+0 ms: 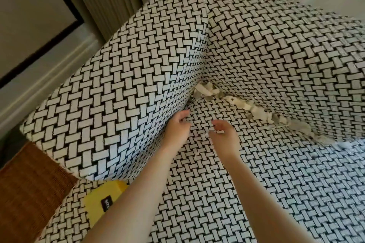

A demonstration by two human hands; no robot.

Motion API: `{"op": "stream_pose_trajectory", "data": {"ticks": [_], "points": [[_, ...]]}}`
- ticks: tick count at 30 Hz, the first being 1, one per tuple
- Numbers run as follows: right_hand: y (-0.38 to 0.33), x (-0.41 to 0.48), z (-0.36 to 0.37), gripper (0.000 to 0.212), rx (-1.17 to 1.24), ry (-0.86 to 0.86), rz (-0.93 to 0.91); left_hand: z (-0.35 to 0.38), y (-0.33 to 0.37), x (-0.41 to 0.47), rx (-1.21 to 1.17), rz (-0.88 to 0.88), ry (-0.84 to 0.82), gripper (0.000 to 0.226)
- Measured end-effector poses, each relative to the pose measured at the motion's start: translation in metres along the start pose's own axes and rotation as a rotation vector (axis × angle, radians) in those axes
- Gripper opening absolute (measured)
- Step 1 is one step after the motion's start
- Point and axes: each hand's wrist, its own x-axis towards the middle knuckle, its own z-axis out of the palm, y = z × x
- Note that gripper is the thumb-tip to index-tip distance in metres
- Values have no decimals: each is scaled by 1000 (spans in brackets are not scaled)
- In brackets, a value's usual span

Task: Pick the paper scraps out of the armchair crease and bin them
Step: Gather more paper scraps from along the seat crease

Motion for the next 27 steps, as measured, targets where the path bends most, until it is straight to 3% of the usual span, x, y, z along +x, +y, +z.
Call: {"op": "stream_pose_trajectory", "data": {"ticks": [8,12,20,27], "points": [[-29,53,21,29,-49,-29,-137,18,3,52,-1,-120,-40,49],[-33,72,41,34,-125,-116,-190,22,-1,65,7,19,-94,54],[-37,113,57,43,-754,-123,-323,28,-17,85,222,120,-54,65],[-46,126,60,40,-914,-205,-283,28,-27,61,252,-12,-36,72]]}}
